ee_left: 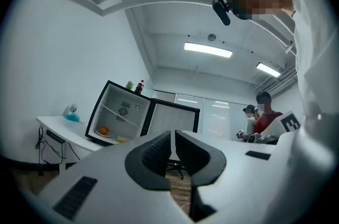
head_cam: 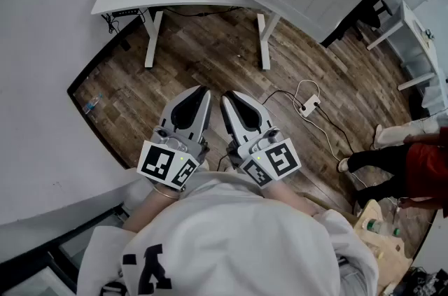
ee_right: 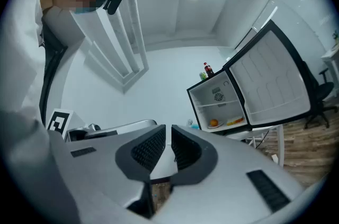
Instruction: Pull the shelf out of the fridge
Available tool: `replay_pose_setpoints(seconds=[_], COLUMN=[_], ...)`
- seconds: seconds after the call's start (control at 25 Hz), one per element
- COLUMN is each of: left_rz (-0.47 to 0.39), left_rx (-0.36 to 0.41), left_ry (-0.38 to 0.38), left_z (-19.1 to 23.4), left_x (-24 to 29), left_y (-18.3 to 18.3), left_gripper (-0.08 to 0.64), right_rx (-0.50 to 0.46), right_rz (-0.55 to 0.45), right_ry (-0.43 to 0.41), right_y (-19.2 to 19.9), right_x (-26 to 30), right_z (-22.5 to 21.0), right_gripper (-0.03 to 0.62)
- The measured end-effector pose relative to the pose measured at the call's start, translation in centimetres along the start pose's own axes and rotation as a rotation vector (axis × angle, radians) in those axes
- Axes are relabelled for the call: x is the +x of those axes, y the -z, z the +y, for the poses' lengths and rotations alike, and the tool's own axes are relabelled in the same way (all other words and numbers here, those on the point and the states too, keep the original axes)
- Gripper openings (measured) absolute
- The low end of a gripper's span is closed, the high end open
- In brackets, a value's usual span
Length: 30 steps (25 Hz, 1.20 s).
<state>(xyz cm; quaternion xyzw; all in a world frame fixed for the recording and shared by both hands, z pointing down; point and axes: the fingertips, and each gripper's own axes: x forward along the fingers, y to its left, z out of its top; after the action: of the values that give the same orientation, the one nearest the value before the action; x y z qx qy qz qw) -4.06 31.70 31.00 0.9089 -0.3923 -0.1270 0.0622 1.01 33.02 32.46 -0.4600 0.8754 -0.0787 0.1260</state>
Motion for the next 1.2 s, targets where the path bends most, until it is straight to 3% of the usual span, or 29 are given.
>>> replay_pose_setpoints(seconds=[0.48,0.76,1.2], left_rz=[0.002,-0.007,0.026], left_rx=[-0.028,-0.014,-0.047], left_ry=[0.006,0.015,0.056], left_z=[1.2,2.2,3.8], left_x=[-0.3,-0.6,-1.7], left_y=[0.1,-0.5,0.5], left_gripper=[0.032,0.031,0.031], right_rx=[-0.011,-0.018,0.037], right_rz=[-0.006,-0.096,-0.058], right_ry=[0.014,0.040,0.134], right_y=[0.3,-1.1,1.8], right_x=[0.7,1.4,1.7], right_z=[0.2,0.4,0.9], right_gripper=[0.055,0.055,0.055])
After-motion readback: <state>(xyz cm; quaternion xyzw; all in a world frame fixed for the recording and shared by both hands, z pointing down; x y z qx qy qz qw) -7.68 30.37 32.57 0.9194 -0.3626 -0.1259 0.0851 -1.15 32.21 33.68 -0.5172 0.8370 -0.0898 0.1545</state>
